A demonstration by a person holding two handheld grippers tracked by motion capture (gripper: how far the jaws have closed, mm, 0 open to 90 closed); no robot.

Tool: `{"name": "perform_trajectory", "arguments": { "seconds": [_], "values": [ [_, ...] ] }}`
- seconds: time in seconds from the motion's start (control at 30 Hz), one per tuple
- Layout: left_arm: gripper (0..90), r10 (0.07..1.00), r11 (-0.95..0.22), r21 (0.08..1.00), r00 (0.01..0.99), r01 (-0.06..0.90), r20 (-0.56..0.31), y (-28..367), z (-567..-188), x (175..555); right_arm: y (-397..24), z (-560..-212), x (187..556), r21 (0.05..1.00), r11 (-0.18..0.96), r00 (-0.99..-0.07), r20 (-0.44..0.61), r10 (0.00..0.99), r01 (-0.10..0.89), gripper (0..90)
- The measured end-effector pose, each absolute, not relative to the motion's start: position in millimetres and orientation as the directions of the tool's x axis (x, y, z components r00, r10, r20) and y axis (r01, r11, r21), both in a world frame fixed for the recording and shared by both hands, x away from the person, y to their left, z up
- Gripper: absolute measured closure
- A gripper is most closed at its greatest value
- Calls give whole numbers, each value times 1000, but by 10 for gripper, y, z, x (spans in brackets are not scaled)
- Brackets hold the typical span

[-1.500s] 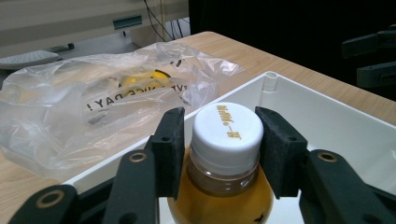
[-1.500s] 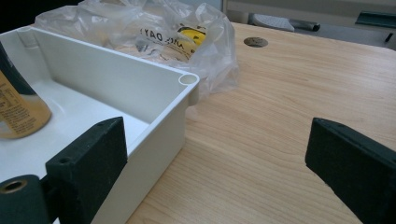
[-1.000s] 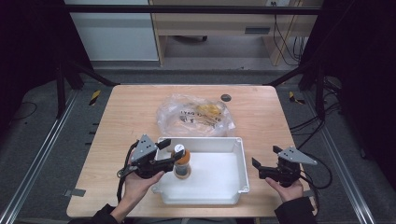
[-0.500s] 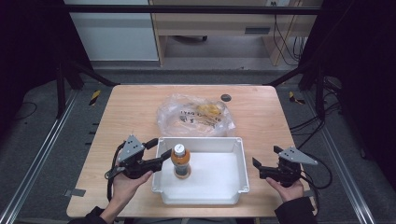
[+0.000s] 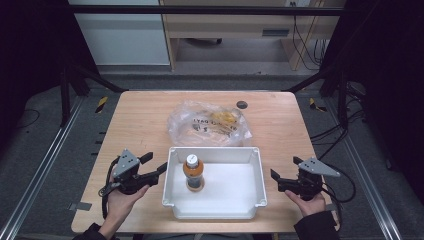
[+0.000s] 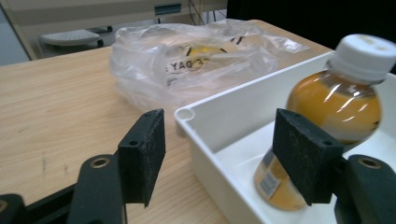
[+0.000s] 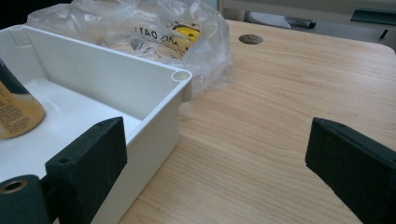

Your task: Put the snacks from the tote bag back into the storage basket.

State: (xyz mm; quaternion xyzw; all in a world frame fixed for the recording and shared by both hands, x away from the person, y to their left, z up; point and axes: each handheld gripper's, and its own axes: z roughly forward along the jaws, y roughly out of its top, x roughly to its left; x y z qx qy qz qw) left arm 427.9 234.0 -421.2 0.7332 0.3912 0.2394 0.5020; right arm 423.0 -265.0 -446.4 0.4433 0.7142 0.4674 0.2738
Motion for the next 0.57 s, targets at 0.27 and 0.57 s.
{"name": "perform_trajectory", "arguments": {
  "seconds": [0.27, 0.57],
  "values": [
    [345, 847, -194, 915, 531, 353, -25, 2576, -4393, 4304, -2663, -4477, 4234, 907, 166, -451, 28, 892, 386, 58],
    [342, 872, -189, 901, 489, 391, -29, 2770, -4513, 4385, -2673, -4500, 4242, 903, 173, -449, 25, 893, 394, 58]
  ]
}}
